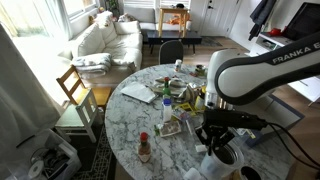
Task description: Remove the clear box from the blue box, then move the clear cup to the left
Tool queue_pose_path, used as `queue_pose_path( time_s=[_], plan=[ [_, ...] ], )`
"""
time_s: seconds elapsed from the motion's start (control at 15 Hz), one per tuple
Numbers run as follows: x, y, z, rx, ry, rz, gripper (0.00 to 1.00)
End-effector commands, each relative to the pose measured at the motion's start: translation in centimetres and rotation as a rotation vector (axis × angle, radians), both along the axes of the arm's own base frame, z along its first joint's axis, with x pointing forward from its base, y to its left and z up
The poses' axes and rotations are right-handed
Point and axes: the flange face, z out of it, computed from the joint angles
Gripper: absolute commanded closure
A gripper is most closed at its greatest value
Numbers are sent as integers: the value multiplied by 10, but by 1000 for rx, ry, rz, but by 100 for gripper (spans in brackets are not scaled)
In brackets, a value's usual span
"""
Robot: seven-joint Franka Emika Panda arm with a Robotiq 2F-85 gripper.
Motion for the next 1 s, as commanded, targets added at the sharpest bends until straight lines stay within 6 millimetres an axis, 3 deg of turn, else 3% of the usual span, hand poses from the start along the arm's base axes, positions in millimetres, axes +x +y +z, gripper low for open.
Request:
queue_pose_path(
  time_s=[0.0, 0.27, 0.47, 0.93],
  plan=[
    [-4, 2, 16, 28, 25, 6, 98],
    [-2, 8, 34, 60, 27, 52, 98],
    [0, 18, 59, 52, 18, 120, 98],
    [11, 88, 144, -103, 47, 487, 98]
  ],
)
